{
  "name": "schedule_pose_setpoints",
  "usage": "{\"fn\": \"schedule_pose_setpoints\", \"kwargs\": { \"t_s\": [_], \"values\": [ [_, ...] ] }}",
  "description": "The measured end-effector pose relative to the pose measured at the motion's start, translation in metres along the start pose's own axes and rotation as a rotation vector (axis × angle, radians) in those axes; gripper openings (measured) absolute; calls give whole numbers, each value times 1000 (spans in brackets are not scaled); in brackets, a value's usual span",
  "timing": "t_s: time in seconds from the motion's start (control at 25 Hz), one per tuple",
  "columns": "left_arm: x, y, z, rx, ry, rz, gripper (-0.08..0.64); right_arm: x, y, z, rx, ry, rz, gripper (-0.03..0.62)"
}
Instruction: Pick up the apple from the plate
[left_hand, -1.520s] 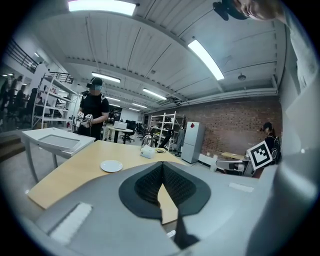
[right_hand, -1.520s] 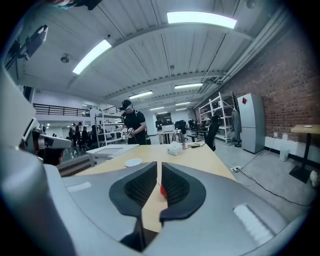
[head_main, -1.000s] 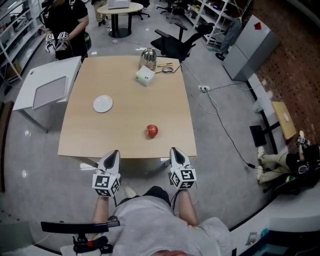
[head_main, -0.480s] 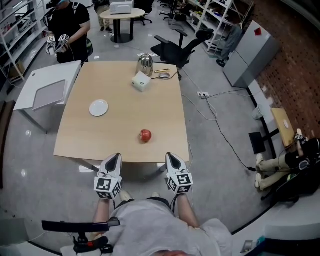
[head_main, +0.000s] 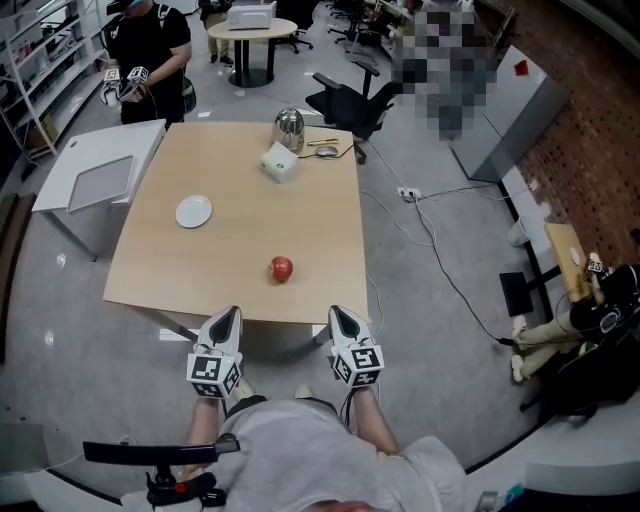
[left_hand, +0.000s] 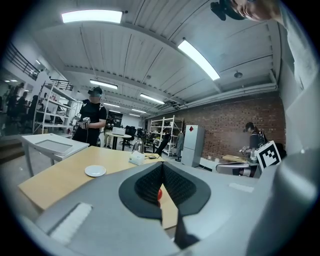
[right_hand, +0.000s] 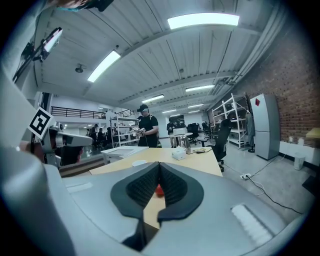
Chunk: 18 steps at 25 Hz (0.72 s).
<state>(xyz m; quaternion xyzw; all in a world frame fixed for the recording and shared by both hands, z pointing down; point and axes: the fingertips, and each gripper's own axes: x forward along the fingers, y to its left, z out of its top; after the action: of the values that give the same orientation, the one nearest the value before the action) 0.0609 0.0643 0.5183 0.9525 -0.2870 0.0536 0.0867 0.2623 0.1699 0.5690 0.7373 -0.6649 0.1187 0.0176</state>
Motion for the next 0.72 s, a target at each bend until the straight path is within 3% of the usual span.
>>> {"fn": "schedule_pose_setpoints", "kwargs": {
  "t_s": [0.72],
  "values": [
    [-13, -38, -16, -18, -13, 92, 20, -17, -16, -5, -26, 16, 112, 6]
  ]
}}
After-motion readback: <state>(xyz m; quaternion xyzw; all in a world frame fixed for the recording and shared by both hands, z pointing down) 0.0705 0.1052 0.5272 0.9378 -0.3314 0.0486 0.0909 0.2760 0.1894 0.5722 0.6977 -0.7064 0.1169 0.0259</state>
